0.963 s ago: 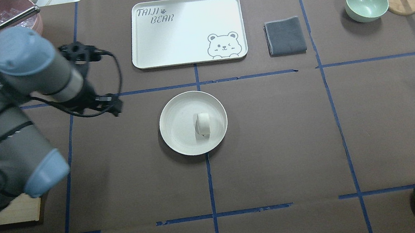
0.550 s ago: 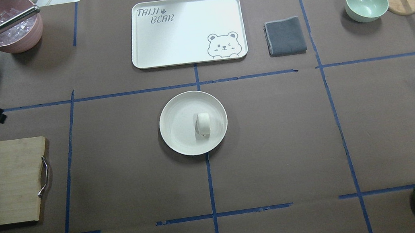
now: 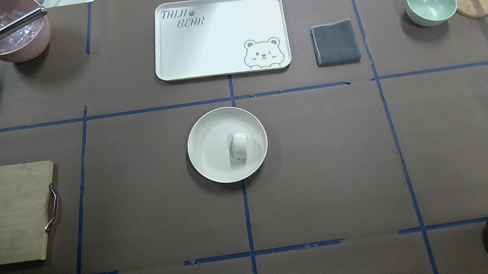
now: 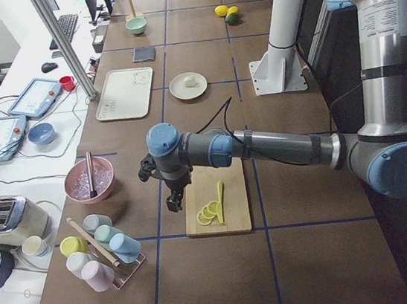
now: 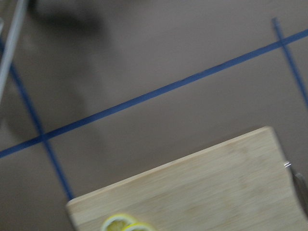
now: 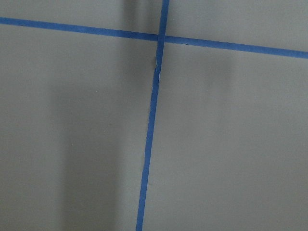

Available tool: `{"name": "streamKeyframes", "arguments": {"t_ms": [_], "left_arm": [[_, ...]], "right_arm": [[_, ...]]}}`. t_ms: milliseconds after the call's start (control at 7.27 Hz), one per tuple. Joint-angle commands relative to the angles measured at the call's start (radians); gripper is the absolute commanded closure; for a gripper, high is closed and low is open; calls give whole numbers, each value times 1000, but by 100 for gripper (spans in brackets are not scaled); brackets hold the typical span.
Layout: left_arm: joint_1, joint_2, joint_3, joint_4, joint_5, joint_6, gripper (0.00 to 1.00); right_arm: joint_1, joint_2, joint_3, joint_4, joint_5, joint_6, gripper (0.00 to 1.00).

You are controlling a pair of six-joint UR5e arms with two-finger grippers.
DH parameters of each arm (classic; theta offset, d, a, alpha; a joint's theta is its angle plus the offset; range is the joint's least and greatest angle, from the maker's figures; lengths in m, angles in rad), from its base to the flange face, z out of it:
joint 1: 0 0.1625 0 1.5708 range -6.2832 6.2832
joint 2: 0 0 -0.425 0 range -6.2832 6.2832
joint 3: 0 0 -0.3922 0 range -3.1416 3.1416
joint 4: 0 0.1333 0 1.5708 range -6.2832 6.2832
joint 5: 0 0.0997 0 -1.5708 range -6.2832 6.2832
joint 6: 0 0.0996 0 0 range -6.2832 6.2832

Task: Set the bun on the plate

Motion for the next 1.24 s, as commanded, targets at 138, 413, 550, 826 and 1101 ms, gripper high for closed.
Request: {"name": "streamKeyframes", "arguments": {"t_ms": [138,413,550,826,1101], "left_arm": [[-78,33,85,-12,18,2,0],[-83,15,97,-13,23,-21,0],[-81,12,94,-12,24,-21,0],[-81,15,95,-12,24,-15,0],[-83,15,95,-12,24,-15,0]], "right_arm": [[1,0,1,0,1,0,0],[1,0,1,0,1,0,0],[0,0,1,0,1,0,0],[0,2,3,0,1,0,0],[1,0,6,0,1,0,0]]}}
